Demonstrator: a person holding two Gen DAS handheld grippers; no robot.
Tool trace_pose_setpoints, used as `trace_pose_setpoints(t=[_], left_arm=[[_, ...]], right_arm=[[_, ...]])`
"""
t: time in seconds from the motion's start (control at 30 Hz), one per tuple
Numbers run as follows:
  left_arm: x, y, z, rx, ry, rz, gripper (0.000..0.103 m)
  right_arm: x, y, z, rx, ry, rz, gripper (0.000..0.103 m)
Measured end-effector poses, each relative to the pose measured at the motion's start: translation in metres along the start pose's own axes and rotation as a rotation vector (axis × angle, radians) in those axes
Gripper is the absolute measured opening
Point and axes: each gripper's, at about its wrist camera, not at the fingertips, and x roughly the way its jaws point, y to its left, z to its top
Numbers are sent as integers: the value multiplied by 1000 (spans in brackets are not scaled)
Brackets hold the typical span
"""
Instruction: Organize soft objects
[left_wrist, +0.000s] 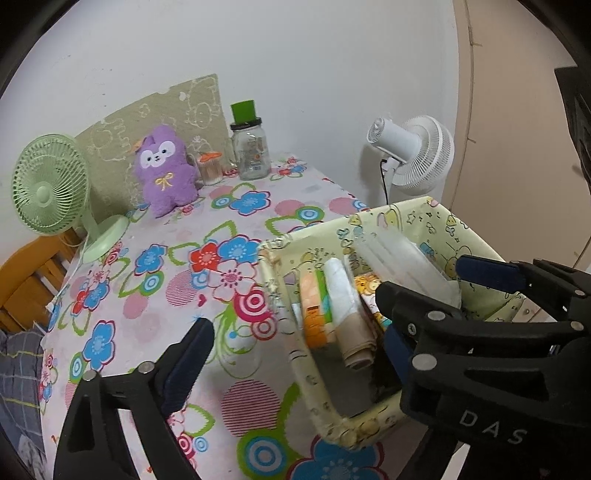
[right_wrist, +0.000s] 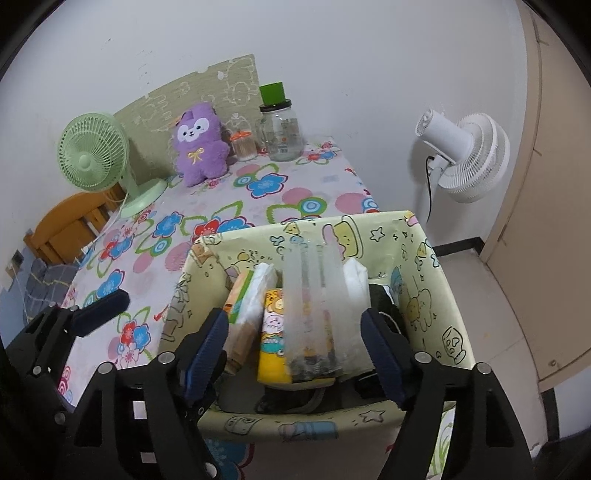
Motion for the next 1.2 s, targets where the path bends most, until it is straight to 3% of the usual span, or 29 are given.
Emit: trace_pose_setpoints(t=[0.7, 1.2], left_arm=[[-47, 62, -24, -95, -49, 37, 103], [-101, 96, -44, -141, -129, 132, 103]], right_arm=[[-39, 60, -11, -74, -99, -32, 93], [-76, 99, -20, -91, -187, 9, 100]])
